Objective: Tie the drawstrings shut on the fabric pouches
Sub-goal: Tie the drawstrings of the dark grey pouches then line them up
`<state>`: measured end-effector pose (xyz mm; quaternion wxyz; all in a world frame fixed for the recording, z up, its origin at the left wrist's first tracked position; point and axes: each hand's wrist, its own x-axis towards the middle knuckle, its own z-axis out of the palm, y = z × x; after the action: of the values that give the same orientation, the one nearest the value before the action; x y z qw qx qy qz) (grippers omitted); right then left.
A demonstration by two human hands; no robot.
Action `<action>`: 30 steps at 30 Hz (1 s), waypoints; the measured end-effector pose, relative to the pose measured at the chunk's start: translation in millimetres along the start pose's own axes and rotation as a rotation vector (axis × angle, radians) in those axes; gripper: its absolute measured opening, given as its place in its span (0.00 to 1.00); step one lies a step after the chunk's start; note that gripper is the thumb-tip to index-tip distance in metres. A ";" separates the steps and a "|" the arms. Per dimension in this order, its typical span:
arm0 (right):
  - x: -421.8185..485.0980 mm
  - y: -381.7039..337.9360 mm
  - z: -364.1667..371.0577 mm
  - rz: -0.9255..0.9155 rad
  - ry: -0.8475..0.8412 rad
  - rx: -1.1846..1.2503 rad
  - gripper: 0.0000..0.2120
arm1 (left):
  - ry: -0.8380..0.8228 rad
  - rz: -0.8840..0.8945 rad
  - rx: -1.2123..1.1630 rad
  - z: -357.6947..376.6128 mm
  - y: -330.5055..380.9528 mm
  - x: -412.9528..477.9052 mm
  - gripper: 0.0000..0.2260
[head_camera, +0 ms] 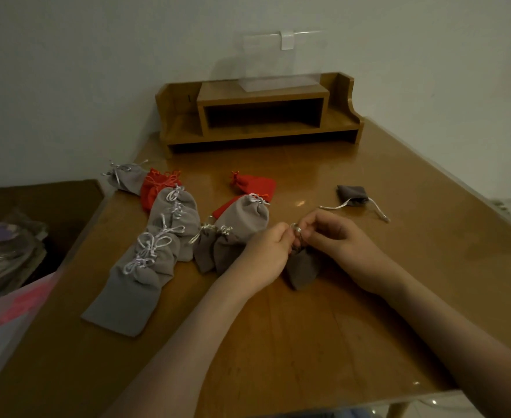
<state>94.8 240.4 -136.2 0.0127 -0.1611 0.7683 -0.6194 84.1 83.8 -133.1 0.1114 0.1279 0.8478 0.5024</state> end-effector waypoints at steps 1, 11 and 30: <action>0.0 1.0 0.3 -0.010 0.008 -0.012 0.04 | -0.019 0.005 0.016 -0.5 -1.3 0.4 0.13; 1.4 3.4 2.0 -0.067 0.011 -0.154 0.11 | -0.076 0.081 0.144 -1.5 -6.3 2.0 0.11; 2.6 2.1 3.9 -0.181 0.070 -0.310 0.13 | -0.019 0.070 -0.068 0.5 -5.4 -2.3 0.15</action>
<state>92.7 236.3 -138.6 -0.0949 -0.2078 0.8370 -0.4973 85.9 81.0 -138.0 0.1060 0.1584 0.8243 0.5331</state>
